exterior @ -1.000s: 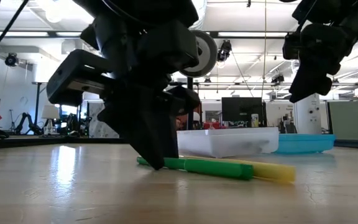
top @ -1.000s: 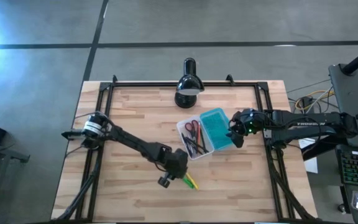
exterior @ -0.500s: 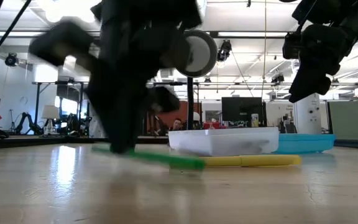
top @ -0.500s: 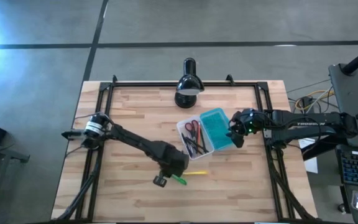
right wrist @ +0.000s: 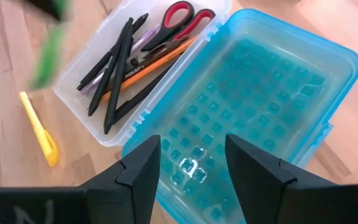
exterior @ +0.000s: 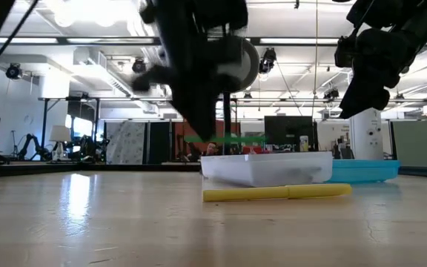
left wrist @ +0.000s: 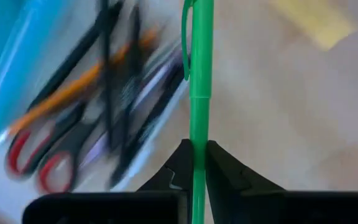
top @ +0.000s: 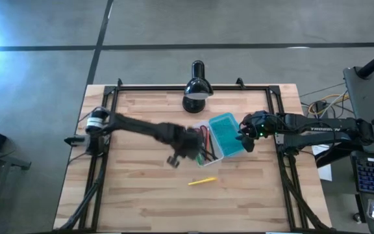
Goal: Pick & place school supplies into a supply box
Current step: Put the green highlighter pen into the supply box, then put the yellow highlighter pen into the supply box
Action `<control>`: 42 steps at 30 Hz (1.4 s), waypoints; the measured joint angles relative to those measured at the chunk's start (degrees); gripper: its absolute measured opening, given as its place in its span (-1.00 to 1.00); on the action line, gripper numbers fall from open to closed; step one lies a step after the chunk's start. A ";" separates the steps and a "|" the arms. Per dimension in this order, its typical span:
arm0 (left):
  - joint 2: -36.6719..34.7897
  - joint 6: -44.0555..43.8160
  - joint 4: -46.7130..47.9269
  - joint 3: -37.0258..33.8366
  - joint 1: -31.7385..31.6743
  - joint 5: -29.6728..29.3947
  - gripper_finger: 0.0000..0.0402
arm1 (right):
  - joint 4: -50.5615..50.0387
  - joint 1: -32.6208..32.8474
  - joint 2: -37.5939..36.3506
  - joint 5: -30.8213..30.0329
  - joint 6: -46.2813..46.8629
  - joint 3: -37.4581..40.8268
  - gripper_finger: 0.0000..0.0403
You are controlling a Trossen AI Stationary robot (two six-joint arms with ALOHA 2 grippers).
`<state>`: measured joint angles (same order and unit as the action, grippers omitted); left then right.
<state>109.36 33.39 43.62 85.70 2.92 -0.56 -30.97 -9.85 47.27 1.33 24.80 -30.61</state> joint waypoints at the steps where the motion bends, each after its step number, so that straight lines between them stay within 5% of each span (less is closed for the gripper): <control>1: 0.61 1.23 -0.36 -0.36 -1.97 -1.40 -0.97 | -0.05 0.02 0.00 0.02 0.04 0.00 -0.15; 5: 1.89 9.44 -4.06 -0.30 -8.41 -6.52 -0.97 | -0.08 0.02 0.00 0.02 0.50 0.00 -0.15; 12: 4.76 21.33 -10.02 1.30 -10.47 -5.68 -0.97 | -0.22 0.04 0.00 0.02 0.69 -0.01 -0.15; 20: 6.53 22.84 -20.25 1.24 -9.57 -4.89 -0.71 | -0.56 0.08 0.00 0.04 0.69 -0.02 -0.15; 29: 3.66 0.95 -13.79 1.53 -7.15 -9.97 -0.59 | -0.99 0.07 0.00 0.06 0.58 -0.02 -0.15; 36: -1.23 -21.92 -1.81 0.62 -1.61 -3.65 -0.58 | -3.78 0.04 0.07 0.15 -8.66 0.46 -0.15; 42: -2.03 -28.73 -2.04 -1.74 5.71 -3.08 -0.58 | -1.48 2.82 2.70 0.86 -9.98 -1.03 -0.15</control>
<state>107.33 4.66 41.58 83.95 8.63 -3.64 -32.44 -7.02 49.97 2.19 14.82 -31.64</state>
